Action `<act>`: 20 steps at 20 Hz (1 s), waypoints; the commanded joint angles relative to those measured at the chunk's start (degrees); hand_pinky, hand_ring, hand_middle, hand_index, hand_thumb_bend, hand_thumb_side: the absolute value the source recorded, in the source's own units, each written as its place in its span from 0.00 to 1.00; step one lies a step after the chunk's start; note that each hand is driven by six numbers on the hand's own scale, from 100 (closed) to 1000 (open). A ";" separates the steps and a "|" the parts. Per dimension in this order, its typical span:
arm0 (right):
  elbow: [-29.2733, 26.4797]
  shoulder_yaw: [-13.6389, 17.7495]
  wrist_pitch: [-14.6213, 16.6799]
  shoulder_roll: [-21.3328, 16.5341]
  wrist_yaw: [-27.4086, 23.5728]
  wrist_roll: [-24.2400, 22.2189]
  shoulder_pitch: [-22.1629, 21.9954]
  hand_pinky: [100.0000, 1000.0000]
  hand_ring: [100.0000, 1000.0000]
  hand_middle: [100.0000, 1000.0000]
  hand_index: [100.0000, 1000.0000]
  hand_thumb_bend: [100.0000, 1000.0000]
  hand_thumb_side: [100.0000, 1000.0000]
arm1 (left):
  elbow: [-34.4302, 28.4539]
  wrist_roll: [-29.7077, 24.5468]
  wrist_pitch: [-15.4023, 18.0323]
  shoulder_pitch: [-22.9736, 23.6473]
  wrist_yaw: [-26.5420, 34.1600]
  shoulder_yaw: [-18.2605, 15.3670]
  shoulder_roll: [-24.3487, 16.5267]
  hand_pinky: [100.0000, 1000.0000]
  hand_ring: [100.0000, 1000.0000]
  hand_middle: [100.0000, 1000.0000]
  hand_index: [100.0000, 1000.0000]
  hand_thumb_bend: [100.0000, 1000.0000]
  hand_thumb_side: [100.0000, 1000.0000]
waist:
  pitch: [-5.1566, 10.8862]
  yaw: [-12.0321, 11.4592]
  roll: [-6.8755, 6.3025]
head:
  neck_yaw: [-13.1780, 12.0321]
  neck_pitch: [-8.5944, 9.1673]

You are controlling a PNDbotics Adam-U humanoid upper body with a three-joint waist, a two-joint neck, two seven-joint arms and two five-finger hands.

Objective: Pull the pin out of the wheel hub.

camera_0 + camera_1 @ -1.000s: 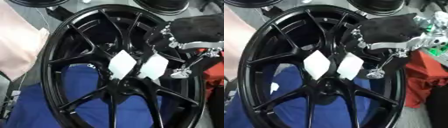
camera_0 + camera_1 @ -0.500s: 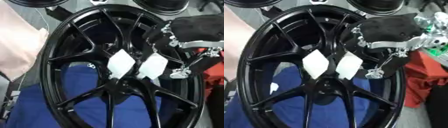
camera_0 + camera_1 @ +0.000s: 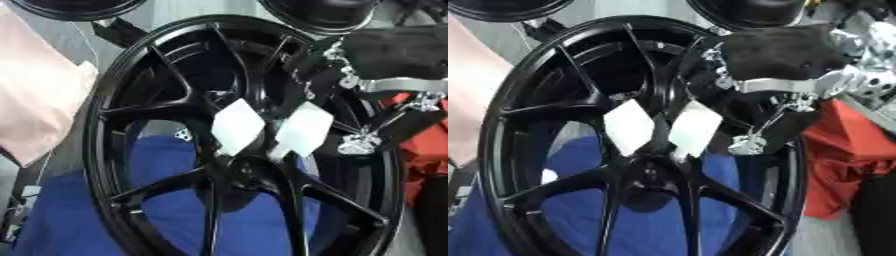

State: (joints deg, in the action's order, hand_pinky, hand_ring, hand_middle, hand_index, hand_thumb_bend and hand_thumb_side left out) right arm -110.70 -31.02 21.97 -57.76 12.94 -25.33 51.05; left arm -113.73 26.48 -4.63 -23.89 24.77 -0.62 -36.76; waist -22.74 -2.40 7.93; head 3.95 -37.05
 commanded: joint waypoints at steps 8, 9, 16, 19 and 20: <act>-0.07 1.78 0.52 -2.69 -1.09 2.27 -0.16 0.85 0.58 0.42 0.48 0.00 0.00 | -0.86 0.32 0.03 0.20 0.44 -1.02 -0.37 0.81 0.56 0.50 0.64 0.00 0.66 | 3.34 0.35 -0.55 | 0.25 -0.74; -0.09 1.80 0.66 -2.79 -1.06 2.47 -0.21 0.85 0.58 0.42 0.48 0.00 0.00 | -0.86 0.29 0.02 0.21 0.47 -1.03 -0.34 0.81 0.56 0.50 0.64 0.00 0.66 | 3.43 0.35 -0.58 | 0.25 -0.77; 0.19 1.88 1.47 -3.47 -0.87 4.24 -0.53 0.86 0.58 0.42 0.48 0.00 0.00 | -0.86 0.33 -0.10 0.57 0.63 -1.12 -0.20 0.81 0.56 0.50 0.64 0.00 0.66 | 4.32 0.69 -0.85 | 0.35 -1.40; 0.26 1.84 1.78 -3.91 -0.63 4.72 -0.90 0.86 0.59 0.42 0.48 0.00 0.00 | -0.86 0.40 -0.18 0.86 0.71 -1.18 -0.05 0.81 0.56 0.50 0.64 0.00 0.66 | 4.86 1.06 -0.98 | 0.14 -1.46; 0.33 1.91 1.87 -4.09 -0.55 4.93 -1.10 0.87 0.59 0.42 0.48 0.00 0.00 | -0.86 0.41 -0.21 0.93 0.73 -1.19 0.01 0.81 0.56 0.50 0.64 0.00 0.66 | 5.06 1.17 -1.02 | 0.02 -1.35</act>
State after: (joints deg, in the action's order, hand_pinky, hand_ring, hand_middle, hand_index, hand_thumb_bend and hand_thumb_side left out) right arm -110.36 -30.34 23.80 -59.71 12.37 -20.90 49.42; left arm -113.73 26.73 -4.81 -22.64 25.31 -0.99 -36.11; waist -19.16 -1.34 7.50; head 4.11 -38.51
